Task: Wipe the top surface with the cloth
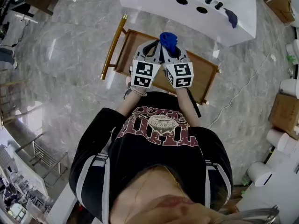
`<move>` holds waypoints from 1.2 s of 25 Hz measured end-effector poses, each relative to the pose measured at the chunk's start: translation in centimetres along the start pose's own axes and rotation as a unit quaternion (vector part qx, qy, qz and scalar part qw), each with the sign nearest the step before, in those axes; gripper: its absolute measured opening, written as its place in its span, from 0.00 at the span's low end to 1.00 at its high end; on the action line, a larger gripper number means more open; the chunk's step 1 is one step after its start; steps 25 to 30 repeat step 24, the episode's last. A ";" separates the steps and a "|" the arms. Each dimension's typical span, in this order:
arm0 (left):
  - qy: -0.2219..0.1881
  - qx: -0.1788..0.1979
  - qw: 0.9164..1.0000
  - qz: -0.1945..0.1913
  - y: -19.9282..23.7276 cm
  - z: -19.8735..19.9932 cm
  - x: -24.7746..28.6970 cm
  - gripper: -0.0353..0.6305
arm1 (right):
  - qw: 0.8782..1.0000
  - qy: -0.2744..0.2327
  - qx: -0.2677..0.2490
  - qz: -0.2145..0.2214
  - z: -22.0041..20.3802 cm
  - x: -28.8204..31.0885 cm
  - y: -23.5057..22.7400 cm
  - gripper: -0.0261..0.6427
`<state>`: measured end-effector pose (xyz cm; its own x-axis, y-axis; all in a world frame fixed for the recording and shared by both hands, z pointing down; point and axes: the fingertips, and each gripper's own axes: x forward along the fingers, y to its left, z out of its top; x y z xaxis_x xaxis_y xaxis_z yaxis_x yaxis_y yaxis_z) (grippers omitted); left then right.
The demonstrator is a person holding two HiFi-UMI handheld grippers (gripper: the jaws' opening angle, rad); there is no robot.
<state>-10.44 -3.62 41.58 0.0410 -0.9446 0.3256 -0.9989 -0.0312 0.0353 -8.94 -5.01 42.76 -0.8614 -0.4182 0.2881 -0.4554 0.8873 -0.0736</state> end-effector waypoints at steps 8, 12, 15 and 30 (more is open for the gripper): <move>-0.005 -0.002 1.000 0.011 0.6 0.2 -0.5 0.12 | 1.000 -0.006 0.003 0.009 0.3 0.2 0.4 0.12; -0.008 -0.005 1.000 0.019 1.2 0.3 -0.8 0.12 | 1.000 -0.009 0.001 0.016 0.6 0.4 0.9 0.12; -0.010 -0.005 1.000 0.025 1.5 0.4 -1.0 0.12 | 1.000 -0.011 -0.001 0.023 0.8 0.6 1.3 0.12; -0.008 -0.003 0.999 0.040 2.1 -0.2 -1.5 0.12 | 0.999 -0.009 -0.004 0.039 0.3 1.1 2.2 0.12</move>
